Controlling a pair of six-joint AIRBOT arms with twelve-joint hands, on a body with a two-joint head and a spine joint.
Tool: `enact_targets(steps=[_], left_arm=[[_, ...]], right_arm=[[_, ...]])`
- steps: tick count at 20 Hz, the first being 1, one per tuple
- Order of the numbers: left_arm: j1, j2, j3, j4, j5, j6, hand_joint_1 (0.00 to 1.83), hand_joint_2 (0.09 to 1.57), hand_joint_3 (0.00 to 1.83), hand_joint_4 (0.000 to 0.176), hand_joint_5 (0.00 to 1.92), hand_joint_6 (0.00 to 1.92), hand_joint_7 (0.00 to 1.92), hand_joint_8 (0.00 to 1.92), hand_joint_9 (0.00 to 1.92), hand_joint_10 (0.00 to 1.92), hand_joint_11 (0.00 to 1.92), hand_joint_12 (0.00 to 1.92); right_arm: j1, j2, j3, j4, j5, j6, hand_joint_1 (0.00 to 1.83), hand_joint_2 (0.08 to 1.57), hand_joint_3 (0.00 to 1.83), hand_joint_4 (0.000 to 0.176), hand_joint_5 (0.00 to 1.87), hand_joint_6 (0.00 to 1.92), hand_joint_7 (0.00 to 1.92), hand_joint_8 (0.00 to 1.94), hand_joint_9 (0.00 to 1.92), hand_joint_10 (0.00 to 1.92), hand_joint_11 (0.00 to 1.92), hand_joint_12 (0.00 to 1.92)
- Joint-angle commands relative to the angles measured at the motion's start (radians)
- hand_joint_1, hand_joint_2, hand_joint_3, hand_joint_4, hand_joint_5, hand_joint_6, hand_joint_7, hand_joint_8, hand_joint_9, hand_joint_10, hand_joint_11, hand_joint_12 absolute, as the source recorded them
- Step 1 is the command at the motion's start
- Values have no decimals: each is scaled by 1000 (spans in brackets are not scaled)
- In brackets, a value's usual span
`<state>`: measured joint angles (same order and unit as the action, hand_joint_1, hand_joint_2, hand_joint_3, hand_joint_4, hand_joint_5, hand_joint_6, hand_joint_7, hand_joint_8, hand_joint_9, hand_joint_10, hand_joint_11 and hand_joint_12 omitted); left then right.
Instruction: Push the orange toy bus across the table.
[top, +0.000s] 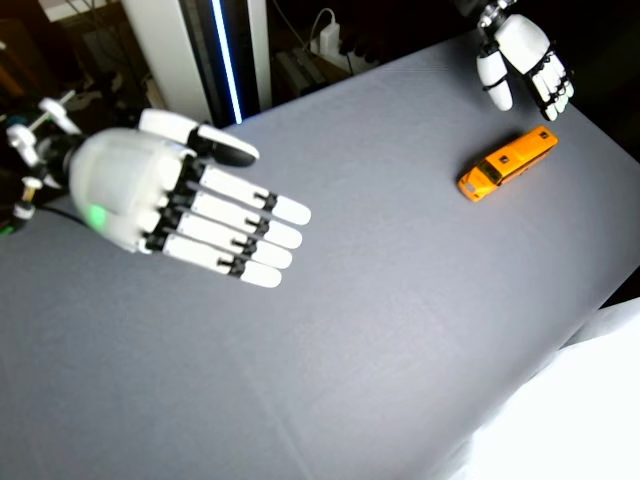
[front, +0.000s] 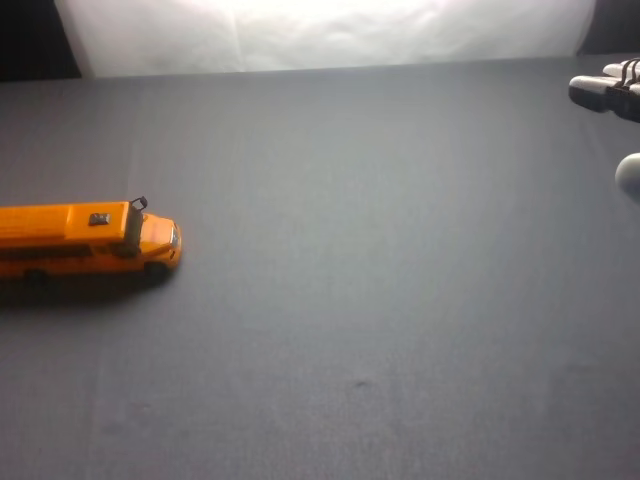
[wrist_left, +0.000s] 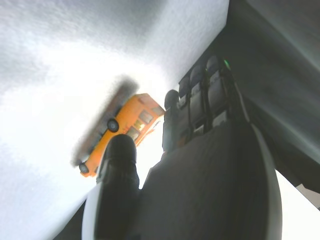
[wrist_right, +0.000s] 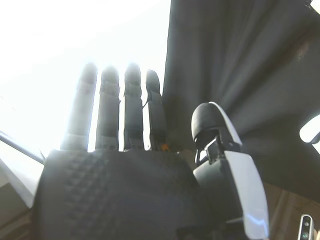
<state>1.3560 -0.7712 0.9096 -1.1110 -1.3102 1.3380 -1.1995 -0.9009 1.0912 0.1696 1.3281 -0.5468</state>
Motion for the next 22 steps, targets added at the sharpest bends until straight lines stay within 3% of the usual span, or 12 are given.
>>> enact_targets(steps=[1, 13, 22], left_arm=[[-11, -2, 5, 34, -115, 3, 0, 1468, 0, 0, 197, 8, 160, 7, 142, 6, 81, 28], [-47, -14, 21, 82, -75, 3, 0, 1495, 9, 0, 201, 1, 122, 2, 140, 9, 87, 25], [-54, -31, 10, 138, -68, 3, 42, 1525, 4, 0, 198, 5, 159, 13, 138, 5, 80, 20]], right_arm=[[12, 0, 5, 11, 124, 8, 0, 1460, 0, 0, 358, 0, 371, 0, 291, 0, 185, 182], [18, -3, 5, -1, 130, 8, 0, 1513, 10, 0, 408, 7, 441, 11, 377, 18, 277, 224], [14, -7, 5, 0, 129, 8, 0, 1469, 0, 0, 437, 8, 478, 11, 414, 16, 302, 226]])
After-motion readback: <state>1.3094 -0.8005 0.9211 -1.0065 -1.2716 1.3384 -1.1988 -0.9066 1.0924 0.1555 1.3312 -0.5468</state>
